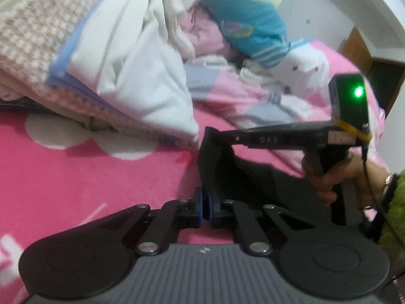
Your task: Fold clothes
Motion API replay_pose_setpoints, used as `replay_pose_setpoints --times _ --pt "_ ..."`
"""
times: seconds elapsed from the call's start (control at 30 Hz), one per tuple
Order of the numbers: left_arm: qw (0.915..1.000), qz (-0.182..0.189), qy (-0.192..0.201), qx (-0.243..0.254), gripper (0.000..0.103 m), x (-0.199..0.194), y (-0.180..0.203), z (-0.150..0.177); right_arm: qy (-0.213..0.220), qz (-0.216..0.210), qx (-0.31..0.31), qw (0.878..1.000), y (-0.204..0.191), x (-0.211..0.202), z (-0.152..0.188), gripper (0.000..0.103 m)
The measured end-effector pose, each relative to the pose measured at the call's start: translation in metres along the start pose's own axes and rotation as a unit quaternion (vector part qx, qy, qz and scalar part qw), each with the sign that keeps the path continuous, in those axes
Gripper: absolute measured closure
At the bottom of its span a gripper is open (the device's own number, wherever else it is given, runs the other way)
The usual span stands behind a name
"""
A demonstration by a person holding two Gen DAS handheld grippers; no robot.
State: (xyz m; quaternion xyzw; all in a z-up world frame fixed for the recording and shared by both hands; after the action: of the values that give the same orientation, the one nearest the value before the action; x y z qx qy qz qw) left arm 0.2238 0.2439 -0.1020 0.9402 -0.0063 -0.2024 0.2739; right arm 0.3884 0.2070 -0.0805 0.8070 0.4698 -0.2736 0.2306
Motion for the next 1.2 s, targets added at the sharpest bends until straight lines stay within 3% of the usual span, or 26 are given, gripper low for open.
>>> replay_pose_setpoints --times 0.13,0.37,0.63,0.77,0.87,1.0,1.1,1.2 --pt "1.0000 0.003 0.007 0.000 0.098 -0.010 0.009 0.005 -0.002 -0.034 -0.048 0.998 -0.021 0.001 -0.003 0.101" --pt "0.9993 -0.008 -0.019 -0.032 0.098 -0.005 -0.004 0.014 -0.023 -0.046 -0.097 0.994 -0.043 0.033 0.001 0.101" --pt "0.9971 -0.020 -0.038 -0.063 0.098 0.003 -0.021 0.019 -0.009 -0.036 -0.090 0.995 -0.045 0.047 -0.005 0.101" --pt "0.9971 -0.024 -0.035 -0.064 0.098 0.002 -0.022 0.019 -0.032 -0.039 -0.065 0.997 -0.033 0.023 -0.009 0.091" --pt "0.9968 -0.028 -0.038 -0.066 0.098 0.003 -0.025 0.021 -0.005 0.007 -0.023 1.000 0.001 -0.026 -0.018 0.075" --pt "0.9960 -0.028 -0.040 -0.075 0.097 0.005 -0.029 0.023 0.035 0.087 0.091 0.991 0.062 -0.143 -0.013 0.075" --pt "0.9951 -0.022 -0.041 -0.087 0.097 0.006 -0.032 0.023 0.054 0.158 0.155 0.974 0.093 -0.250 0.012 0.075" --pt "0.9939 -0.015 -0.041 -0.101 0.097 0.004 -0.034 0.021 0.072 0.242 0.205 0.946 0.096 -0.368 0.047 0.075"
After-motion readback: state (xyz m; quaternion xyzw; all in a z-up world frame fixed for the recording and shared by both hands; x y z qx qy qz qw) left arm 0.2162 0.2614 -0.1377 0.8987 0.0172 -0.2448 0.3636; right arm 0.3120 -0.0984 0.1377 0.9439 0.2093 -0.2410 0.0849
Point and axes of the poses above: each gripper's, at about its wrist camera, not at the fingertips, and x roughly the way its jaws point, y to its right, z to its underside, the point moved 7 cm from there along x, roughly the way its jaws point, and after that the axes turned 10 degrees about z, right-handed, at the moved point
